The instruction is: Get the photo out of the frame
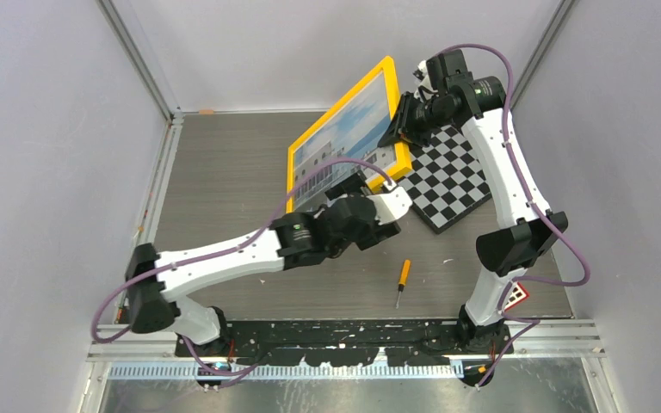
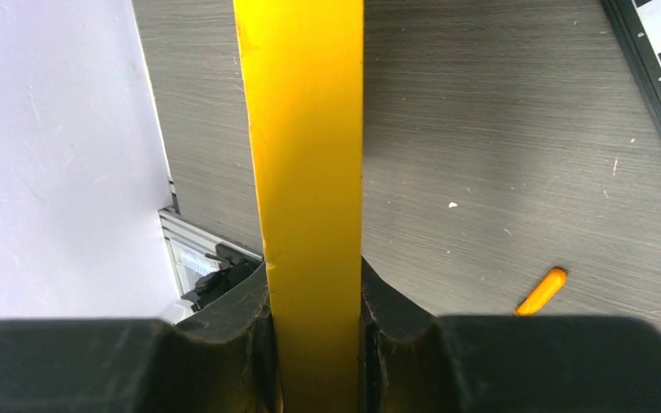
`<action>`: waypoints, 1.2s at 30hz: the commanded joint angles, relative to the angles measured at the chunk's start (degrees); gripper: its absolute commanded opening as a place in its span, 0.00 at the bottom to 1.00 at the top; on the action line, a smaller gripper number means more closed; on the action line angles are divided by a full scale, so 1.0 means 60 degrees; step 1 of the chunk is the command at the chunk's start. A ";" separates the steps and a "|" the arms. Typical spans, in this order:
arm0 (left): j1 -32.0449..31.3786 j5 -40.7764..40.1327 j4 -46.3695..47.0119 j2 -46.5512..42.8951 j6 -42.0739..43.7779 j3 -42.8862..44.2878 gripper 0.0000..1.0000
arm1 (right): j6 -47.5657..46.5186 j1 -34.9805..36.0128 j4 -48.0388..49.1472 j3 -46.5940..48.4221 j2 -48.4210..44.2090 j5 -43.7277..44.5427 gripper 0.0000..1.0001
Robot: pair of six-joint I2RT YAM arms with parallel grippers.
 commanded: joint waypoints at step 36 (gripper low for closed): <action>0.1324 -0.2832 0.0553 0.1207 0.0134 0.1009 0.00 | 0.0946 0.0022 0.1156 -0.0836 -0.1195 -0.1543 0.58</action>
